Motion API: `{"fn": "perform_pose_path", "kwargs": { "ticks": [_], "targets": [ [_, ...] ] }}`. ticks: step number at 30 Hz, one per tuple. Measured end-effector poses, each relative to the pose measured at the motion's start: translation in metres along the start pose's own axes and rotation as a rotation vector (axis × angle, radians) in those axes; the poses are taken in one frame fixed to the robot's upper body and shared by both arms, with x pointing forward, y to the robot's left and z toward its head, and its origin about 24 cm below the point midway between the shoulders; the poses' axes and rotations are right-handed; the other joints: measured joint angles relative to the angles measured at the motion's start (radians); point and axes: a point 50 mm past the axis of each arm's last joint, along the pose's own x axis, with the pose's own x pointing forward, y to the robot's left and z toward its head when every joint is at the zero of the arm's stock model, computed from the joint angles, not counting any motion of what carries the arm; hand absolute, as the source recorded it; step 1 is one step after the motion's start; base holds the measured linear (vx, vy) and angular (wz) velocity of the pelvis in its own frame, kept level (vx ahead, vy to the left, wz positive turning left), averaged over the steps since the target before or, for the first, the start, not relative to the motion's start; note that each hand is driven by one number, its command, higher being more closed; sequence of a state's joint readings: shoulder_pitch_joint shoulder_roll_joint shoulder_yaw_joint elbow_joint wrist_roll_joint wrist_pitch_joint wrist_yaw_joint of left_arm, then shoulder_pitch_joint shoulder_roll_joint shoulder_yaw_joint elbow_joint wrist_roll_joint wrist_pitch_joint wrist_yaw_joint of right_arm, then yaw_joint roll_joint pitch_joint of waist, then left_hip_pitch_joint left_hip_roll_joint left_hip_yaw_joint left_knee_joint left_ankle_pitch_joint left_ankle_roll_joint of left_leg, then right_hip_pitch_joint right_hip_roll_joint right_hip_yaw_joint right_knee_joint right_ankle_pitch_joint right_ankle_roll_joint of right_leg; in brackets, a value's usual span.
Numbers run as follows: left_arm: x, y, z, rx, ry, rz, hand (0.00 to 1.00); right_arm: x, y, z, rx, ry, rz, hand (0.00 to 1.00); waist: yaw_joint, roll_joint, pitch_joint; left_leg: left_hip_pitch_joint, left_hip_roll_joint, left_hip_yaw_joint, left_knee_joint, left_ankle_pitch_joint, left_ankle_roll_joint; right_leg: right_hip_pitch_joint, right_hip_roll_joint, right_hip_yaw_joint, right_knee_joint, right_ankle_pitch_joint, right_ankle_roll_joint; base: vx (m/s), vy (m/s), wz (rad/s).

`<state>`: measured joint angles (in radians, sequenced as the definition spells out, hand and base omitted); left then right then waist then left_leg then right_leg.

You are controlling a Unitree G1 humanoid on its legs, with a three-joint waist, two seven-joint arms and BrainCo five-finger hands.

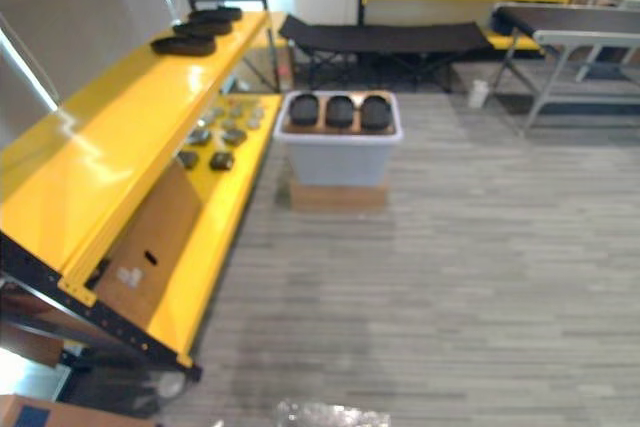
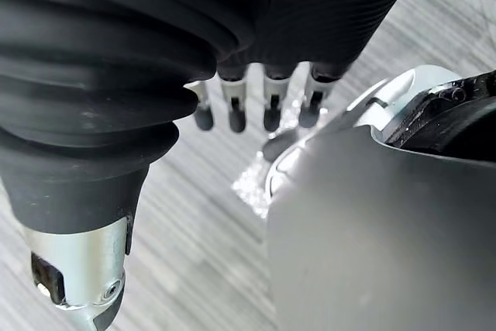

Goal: Walk over and take plastic housings, then place them on the shelf

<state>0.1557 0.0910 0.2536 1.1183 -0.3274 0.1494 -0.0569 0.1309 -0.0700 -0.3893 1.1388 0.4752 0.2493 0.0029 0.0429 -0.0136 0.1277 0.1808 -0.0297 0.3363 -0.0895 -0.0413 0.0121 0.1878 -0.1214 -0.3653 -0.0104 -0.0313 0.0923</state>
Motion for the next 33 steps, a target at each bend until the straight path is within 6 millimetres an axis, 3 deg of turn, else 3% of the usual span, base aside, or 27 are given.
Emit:
{"fn": "perform_pose_path", "kwargs": {
  "ticks": [7, 11, 17, 30, 32, 33],
  "targets": [
    [0.001, -0.006, 0.02, 0.016, -0.067, 0.0, 0.0, -0.001, 0.012, 0.01, -0.138, -0.038, 0.04, 0.0, 0.011, -0.014, 0.038, -0.081, 0.0, -0.038, 0.0, 0.017, 0.016, -0.074, -0.004, -0.028, 0.026, -0.012, -0.016, -0.03, -0.005, 0.14],
    [0.002, -0.013, 0.036, -0.02, -0.125, 0.0, 0.0, 0.0, 0.022, 0.014, -0.156, -0.049, 0.067, 0.0, 0.038, -0.041, 0.082, -0.12, 0.003, -0.057, 0.0, 0.025, 0.013, -0.103, 0.0, -0.044, 0.03, -0.011, -0.016, 0.02, -0.022, 0.16],
    [0.002, -0.014, 0.04, -0.044, -0.143, 0.015, 0.0, -0.001, 0.049, 0.022, -0.156, -0.098, 0.109, 0.0, 0.054, -0.046, 0.096, -0.144, -0.005, -0.057, 0.003, 0.025, 0.011, -0.118, 0.001, -0.037, 0.018, -0.013, -0.02, 0.07, 0.001, 0.03],
    [0.001, -0.014, 0.041, -0.048, -0.183, 0.07, 0.0, -0.001, 0.051, 0.023, -0.165, -0.13, 0.107, 0.0, 0.061, -0.045, 0.103, -0.089, -0.003, -0.025, 0.001, 0.017, 0.001, -0.086, -0.011, 0.008, 0.028, -0.012, -0.02, -0.01, 0.01, -0.08],
    [0.001, -0.014, 0.041, -0.038, -0.188, 0.072, 0.0, -0.002, 0.05, 0.022, -0.164, -0.133, 0.103, 0.0, 0.06, -0.045, 0.102, -0.071, -0.003, -0.026, 0.001, 0.007, 0.008, -0.086, -0.02, 0.008, 0.066, -0.026, -0.015, -0.08, 0.04, -0.01],
    [0.001, -0.013, 0.04, -0.027, -0.188, 0.08, 0.0, -0.002, 0.05, 0.023, -0.166, -0.14, 0.099, 0.0, 0.055, -0.045, 0.104, -0.055, -0.002, -0.033, 0.001, -0.01, 0.016, -0.11, -0.038, 0.012, 0.171, -0.061, -0.016, -0.1, 0.05, 0.05]
  ]
}}
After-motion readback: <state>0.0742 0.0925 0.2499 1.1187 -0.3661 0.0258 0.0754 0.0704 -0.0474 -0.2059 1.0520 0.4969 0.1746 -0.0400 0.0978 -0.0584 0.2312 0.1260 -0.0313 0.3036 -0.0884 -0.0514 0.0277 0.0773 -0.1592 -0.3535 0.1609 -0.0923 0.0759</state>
